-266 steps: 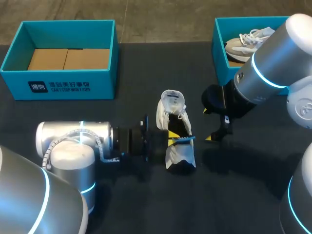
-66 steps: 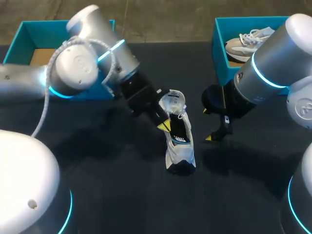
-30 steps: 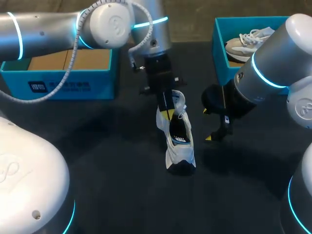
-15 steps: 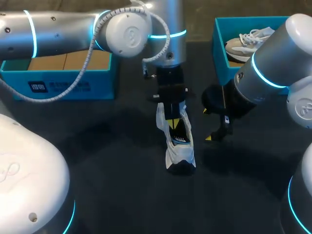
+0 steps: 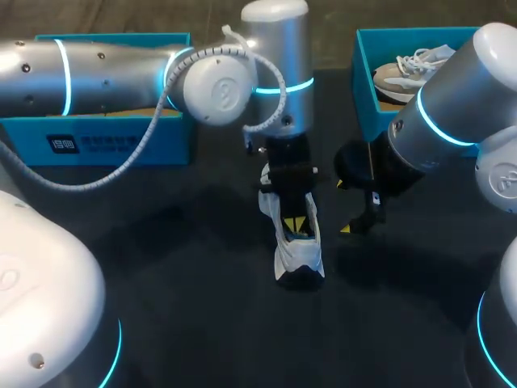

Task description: Take the shoe out of the shoebox, open the shoe tongue, remove and reinsert the insole, then place the shoe into the shoebox

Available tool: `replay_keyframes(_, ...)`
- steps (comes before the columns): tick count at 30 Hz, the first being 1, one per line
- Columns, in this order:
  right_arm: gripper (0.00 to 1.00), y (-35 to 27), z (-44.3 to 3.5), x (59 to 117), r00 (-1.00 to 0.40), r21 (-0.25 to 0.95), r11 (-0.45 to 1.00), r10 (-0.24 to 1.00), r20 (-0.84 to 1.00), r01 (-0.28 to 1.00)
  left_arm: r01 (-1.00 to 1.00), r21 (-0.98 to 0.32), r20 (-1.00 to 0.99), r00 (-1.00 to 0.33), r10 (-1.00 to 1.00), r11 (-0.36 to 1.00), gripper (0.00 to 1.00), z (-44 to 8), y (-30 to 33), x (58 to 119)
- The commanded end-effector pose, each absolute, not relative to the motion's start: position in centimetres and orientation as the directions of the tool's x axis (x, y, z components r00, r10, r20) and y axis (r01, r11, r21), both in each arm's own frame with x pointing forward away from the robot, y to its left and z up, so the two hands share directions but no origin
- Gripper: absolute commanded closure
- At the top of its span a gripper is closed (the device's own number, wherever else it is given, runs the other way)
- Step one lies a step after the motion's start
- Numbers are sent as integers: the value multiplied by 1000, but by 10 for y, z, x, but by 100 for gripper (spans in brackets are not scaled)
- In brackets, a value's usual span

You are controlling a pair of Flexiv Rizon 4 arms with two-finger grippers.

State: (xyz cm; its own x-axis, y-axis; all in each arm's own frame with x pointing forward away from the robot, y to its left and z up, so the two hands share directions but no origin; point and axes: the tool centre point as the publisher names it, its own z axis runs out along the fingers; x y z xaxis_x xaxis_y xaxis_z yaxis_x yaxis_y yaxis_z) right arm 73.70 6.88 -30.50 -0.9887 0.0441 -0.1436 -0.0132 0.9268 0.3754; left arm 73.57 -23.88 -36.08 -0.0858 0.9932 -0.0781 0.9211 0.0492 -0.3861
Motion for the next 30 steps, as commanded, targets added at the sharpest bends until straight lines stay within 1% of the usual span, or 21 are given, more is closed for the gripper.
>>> replay_keyframes(1,0,69,-306,737,-988,375,927,45,-145,-13,919,-389,-89,-101,991,59,100,-377,-242,728)
replay_keyframes(8,0,69,-306,737,-988,375,927,45,-145,-13,919,-387,-99,-124,987,77,100,-388,-247,722)
replay_keyframes(11,0,69,-306,737,-988,375,927,45,-145,-13,917,-392,-99,-114,989,67,100,-376,-244,723)
replay_keyframes(17,0,69,-306,737,-988,375,927,45,-145,-13,935,-352,-118,-96,988,49,100,-363,-244,726)
replay_keyframes(22,0,69,-306,737,-988,375,927,45,-145,-13,945,-326,-124,-82,989,38,100,-382,-252,723)
replay_keyframes(26,0,69,-306,737,-988,375,927,45,-145,-13,961,-276,-127,-57,990,20,100,-397,-255,718)
replay_keyframes(30,0,69,-306,737,-988,375,927,45,-145,-13,964,-266,-108,-49,993,19,100,-408,-256,715)
